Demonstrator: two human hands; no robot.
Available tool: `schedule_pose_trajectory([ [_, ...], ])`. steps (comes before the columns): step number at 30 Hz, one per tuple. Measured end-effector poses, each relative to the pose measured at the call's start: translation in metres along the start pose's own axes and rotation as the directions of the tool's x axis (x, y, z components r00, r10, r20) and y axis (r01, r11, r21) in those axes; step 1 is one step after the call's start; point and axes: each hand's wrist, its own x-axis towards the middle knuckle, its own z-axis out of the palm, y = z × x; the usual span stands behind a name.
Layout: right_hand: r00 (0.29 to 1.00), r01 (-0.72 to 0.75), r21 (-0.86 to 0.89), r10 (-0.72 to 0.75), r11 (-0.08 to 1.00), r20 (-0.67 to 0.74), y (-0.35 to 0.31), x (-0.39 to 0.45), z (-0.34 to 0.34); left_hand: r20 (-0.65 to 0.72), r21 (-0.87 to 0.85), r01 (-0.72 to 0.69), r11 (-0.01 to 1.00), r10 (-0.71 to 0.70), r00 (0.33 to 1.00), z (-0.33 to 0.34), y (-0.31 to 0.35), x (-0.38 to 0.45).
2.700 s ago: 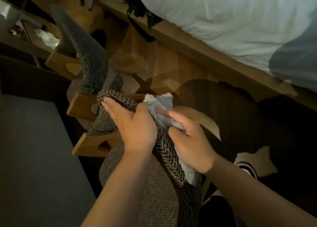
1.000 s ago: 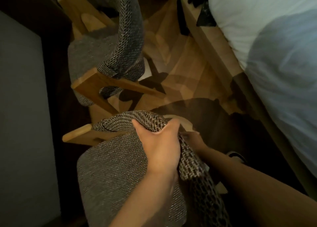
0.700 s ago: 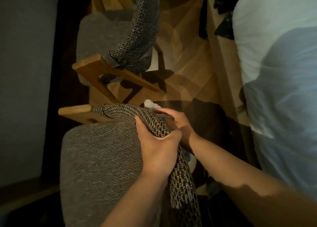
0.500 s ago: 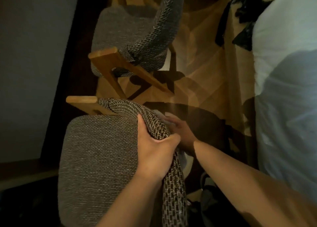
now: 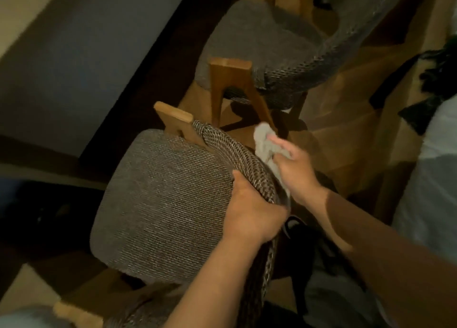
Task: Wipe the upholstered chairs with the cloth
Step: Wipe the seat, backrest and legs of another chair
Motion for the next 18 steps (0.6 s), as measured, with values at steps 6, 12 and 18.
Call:
schedule_pose_trajectory([
  [6,0.805,0.415,-0.339,-0.168,0.844,0.569,-0.032,0.027,-0.007,-0.103,0.121,0.152,0.981,-0.140,0.985,0.007,0.026,0.015],
  [12,0.649,0.664,-0.449,-0.164,0.597,0.743,-0.036,0.093,0.018,-0.105,0.116,0.140,0.983,-0.128,0.986,0.007,0.024,0.010],
  [18,0.516,0.848,-0.481,-0.137,0.221,0.846,-0.054,0.140,0.067,-0.158,0.064,0.092,0.994,-0.081,0.984,0.014,0.016,0.004],
])
